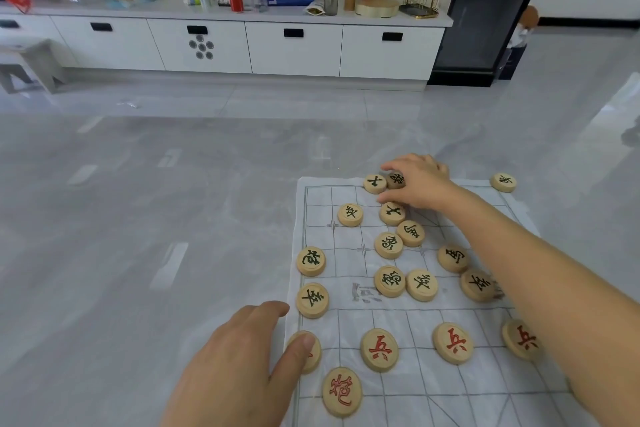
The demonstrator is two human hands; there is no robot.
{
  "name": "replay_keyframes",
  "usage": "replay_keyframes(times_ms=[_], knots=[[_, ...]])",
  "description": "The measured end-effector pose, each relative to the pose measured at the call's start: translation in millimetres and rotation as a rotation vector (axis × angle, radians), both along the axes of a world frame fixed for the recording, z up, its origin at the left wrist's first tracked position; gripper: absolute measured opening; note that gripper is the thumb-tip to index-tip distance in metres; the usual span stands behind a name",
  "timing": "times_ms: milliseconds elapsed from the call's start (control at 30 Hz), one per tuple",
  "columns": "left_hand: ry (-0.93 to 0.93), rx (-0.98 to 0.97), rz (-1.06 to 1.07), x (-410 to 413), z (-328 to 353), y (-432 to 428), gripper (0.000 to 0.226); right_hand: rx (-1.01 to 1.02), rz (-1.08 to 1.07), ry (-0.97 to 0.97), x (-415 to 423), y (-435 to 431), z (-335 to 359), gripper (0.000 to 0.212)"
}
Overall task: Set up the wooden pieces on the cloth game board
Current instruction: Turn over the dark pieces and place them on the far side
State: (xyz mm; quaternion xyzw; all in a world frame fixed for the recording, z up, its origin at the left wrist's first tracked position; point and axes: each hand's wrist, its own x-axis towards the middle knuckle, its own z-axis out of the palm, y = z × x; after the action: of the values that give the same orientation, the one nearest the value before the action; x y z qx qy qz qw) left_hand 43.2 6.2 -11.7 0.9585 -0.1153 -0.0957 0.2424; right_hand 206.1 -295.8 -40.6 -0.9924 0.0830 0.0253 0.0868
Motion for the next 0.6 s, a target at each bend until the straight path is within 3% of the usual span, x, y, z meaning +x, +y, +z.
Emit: replay_keyframes(times_ms=[233, 367, 500, 600], knots=[[0.000, 0.009, 0.003, 0, 0, -1, 0.050, 0.076, 0.010, -0.086, 1, 5, -6, 0.044], [0.004, 0.012, 0.004, 0, 0, 0, 0.050, 0.041, 0.002, -0.030, 0, -2, -5, 0.052], [0.001, 0.014, 0.007, 0, 1, 1, 0.050, 0.093, -0.101, -0.029, -2, -10, -2, 0.077], [-0.002, 0.012, 0.007, -1, 2, 1, 0.049, 0.032, -0.168, -0.021, 0, -14, -3, 0.078]])
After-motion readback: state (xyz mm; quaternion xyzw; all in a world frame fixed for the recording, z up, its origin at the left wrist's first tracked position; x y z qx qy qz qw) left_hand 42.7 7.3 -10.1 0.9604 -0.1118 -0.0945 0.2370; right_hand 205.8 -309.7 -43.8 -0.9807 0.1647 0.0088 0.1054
